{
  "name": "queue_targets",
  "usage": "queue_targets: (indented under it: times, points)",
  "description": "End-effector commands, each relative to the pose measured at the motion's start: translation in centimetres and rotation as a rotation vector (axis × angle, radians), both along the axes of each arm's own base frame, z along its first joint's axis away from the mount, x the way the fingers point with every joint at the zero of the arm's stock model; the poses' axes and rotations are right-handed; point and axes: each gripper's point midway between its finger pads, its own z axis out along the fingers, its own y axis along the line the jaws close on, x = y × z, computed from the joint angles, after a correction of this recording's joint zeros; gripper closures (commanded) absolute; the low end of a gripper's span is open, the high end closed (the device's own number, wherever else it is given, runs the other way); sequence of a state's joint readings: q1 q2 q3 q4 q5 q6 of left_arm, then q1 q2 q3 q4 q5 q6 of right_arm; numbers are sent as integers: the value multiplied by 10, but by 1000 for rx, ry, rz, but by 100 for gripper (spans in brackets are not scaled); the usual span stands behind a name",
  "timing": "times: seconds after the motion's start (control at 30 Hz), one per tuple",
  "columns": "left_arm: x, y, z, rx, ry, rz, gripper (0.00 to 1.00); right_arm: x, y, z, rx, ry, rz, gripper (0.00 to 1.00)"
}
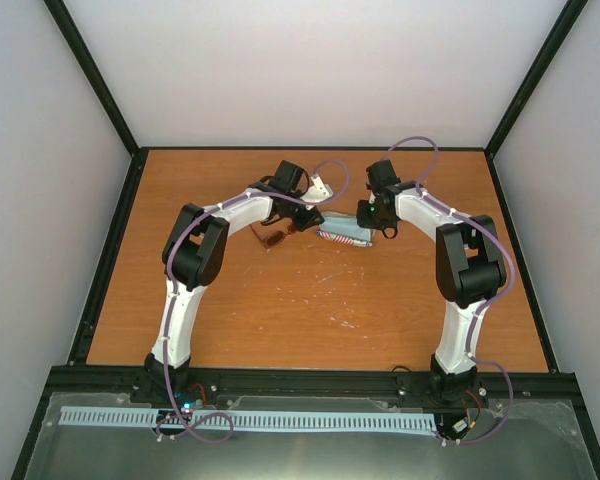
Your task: Organize the sunglasses
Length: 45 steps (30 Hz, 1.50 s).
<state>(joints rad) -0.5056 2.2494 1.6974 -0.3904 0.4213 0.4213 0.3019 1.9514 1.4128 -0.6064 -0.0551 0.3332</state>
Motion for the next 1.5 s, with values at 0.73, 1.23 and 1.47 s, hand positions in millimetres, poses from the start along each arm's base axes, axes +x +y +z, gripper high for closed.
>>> queue_targets:
  times: [0.73, 1.23, 1.47]
  points:
    - [15, 2, 52, -56, -90, 43, 32, -5, -25, 49, -69, -67, -94, 46]
    - [-35, 125, 60, 175, -145, 103, 29, 22, -6, 139, 50, -256, -117, 45]
    - [-40, 165, 38, 276, -113, 128, 25, 36, 27, 139, 97, -264, -55, 44]
